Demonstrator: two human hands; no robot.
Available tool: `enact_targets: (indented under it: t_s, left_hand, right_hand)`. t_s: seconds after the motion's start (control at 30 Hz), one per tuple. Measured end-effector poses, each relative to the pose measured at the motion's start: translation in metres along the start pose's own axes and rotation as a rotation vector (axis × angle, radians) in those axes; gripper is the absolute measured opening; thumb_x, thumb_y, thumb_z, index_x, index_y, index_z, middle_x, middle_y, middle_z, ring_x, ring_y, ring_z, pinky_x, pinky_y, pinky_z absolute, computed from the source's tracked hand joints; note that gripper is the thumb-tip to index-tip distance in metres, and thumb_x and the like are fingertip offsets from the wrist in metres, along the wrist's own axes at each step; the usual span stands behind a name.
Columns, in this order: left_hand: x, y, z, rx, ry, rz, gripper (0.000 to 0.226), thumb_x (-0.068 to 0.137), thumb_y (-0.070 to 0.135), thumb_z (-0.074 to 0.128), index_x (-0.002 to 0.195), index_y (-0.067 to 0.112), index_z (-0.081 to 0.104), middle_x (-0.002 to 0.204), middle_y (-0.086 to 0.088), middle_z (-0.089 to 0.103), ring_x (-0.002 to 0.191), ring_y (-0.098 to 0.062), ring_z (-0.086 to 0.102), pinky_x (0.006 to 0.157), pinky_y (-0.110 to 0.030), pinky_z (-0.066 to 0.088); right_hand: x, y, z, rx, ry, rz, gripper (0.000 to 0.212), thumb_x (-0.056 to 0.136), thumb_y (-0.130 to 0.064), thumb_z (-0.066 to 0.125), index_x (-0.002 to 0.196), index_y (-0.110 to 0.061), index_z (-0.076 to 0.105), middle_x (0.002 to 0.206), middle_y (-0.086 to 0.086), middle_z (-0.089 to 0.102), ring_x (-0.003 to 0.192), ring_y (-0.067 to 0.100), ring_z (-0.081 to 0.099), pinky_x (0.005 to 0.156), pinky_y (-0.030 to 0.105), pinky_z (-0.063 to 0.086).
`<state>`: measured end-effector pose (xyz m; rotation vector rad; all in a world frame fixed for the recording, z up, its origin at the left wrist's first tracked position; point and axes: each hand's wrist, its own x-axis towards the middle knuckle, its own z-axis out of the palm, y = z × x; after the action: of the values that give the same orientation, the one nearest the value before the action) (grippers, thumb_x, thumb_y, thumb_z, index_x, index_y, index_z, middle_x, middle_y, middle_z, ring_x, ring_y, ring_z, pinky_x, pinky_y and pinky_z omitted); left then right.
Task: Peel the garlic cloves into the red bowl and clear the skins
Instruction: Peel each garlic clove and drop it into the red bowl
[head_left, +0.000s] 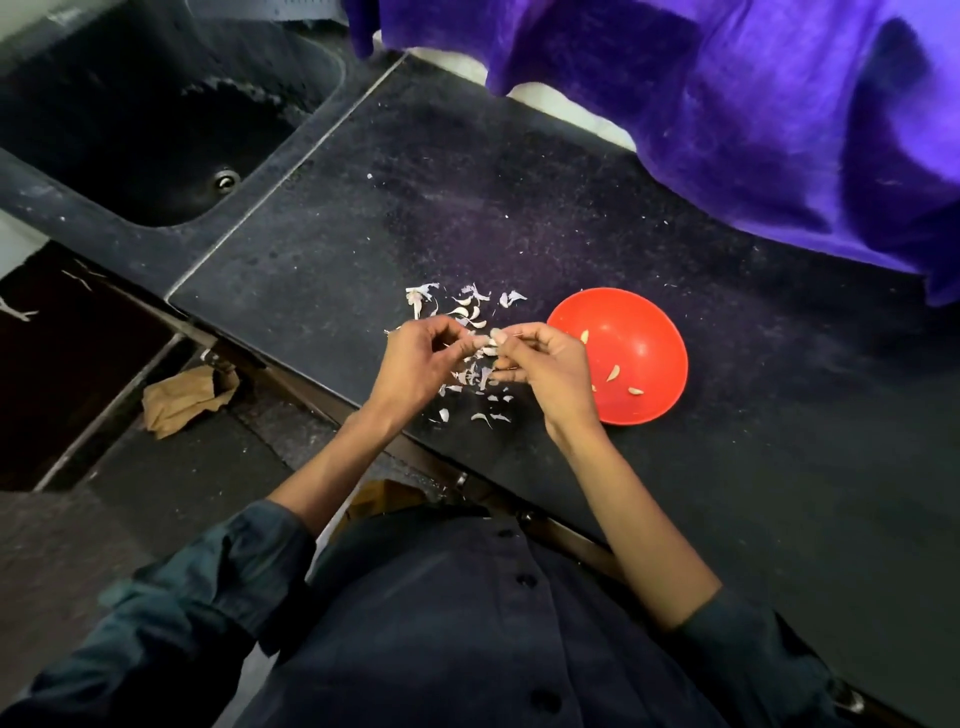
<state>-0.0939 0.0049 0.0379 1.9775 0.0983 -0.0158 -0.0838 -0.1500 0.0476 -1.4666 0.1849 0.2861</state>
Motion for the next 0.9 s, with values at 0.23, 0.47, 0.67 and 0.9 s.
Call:
enact_targets:
  t_s: [0.23,0.47,0.67,0.9]
  left_hand:
    - [0.008,-0.004,-0.004,0.243,0.029,-0.001,0.050,0.098,0.048,0.046,0.072,0.006,0.053,0.064,-0.012,0.063,0.062,-0.031,0.060,0.062,-0.044,0.053]
    - [0.026,-0.015,-0.018,0.421,-0.072,-0.029,0.006,0.086,0.031,0.072,0.082,0.027,0.072,0.073,0.006,0.070,0.068,-0.013,0.066,0.070,-0.034,0.055]
    - [0.034,-0.020,-0.029,0.390,-0.113,0.024,0.023,0.086,-0.003,0.063,0.096,0.014,0.076,0.072,0.008,0.065,0.064,-0.007,0.063,0.075,-0.030,0.057]
    - [0.029,-0.018,-0.031,0.124,-0.077,-0.034,0.010,0.085,0.024,0.073,0.083,0.014,0.073,0.065,0.004,0.071,0.044,-0.008,0.060,0.049,-0.021,0.052]
  right_hand:
    - [0.004,0.000,0.001,-0.062,0.037,-0.033,0.004,0.090,-0.005,0.066,0.088,-0.008,0.068,0.075,0.005,0.063,0.064,0.010,0.061,0.060,0.024,0.058]
    - [0.010,-0.001,0.009,-0.114,0.141,-0.053,0.010,0.088,0.001,0.065,0.088,-0.008,0.069,0.073,0.001,0.064,0.059,0.006,0.061,0.057,0.020,0.055]
    - [0.010,0.005,0.017,-0.103,0.165,-0.057,0.010,0.087,0.004,0.065,0.094,-0.002,0.068,0.071,0.000,0.063,0.058,0.002,0.062,0.060,0.021,0.057]
    - [0.011,0.004,0.024,-0.093,0.149,-0.039,0.014,0.088,0.004,0.064,0.090,-0.009,0.069,0.074,0.002,0.066,0.062,0.009,0.064,0.066,0.026,0.059]
